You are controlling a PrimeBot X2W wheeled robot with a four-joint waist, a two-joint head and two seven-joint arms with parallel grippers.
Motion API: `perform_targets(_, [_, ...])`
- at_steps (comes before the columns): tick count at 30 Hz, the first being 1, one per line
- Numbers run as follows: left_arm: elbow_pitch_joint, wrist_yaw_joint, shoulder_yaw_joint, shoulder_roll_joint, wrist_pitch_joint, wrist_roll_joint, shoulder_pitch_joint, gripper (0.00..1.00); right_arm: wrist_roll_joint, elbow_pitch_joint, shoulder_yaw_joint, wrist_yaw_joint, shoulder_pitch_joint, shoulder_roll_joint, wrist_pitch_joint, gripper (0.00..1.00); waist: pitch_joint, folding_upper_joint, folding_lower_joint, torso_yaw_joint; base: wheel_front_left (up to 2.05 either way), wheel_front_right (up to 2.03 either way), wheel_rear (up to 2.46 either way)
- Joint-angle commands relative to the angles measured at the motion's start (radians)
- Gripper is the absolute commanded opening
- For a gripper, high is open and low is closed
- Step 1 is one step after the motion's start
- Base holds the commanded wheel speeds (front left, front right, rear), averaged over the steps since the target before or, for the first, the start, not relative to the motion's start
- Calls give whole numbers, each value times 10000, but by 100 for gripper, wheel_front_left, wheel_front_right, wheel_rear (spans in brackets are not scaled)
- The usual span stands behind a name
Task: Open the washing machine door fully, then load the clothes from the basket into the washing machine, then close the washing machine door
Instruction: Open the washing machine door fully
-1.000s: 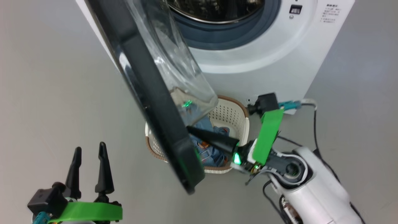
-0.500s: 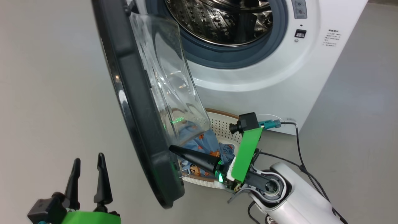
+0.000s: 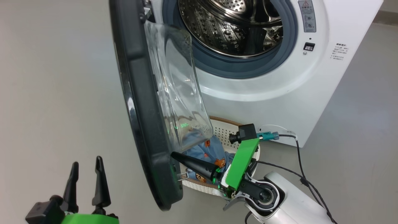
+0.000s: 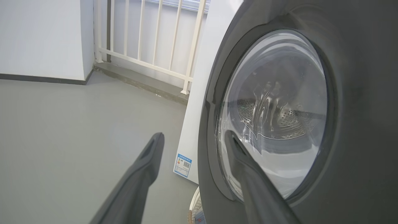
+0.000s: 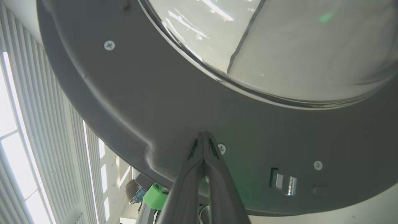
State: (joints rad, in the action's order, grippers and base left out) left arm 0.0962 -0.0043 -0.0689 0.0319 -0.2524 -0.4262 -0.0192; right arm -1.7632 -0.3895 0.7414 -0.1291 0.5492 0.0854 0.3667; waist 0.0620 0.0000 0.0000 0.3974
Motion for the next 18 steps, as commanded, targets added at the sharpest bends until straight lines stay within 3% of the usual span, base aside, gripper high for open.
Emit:
perform_targets(1, [-213,30,346,183,-94,-31,-17,100,-78,234,218,-16,69,-351,-46,0,-61,0,0,32,0,0,0])
perform_targets(10, [-277,46,748,183,-94,-28,21,100,-12,233,84,-16,27,-352,-364,0,-306,0,0,-227,0,0,0])
perform_targets(12, [-310,54,886,183,-94,-21,21,100,234,336,-50,-16,-2,-352,-471,38,-337,0,0,-371,0,0,0])
perform_targets(13, [-339,51,965,183,-94,-21,15,100,390,426,-118,-16,-30,-352,-486,49,-338,0,0,-448,0,0,0])
perform_targets(14, [-372,55,1056,183,-94,-51,6,100,561,537,-207,-16,-77,-351,-497,88,-342,0,0,-529,0,0,0])
perform_targets(15, [-414,64,1157,183,-94,-71,-6,100,728,658,-297,-16,-148,-331,-499,100,-347,0,0,-607,0,0,0])
perform_targets(18, [-534,108,1454,183,-94,-70,-32,100,1436,1163,-499,-16,-399,-45,-804,100,-365,0,0,-830,0,0,0])
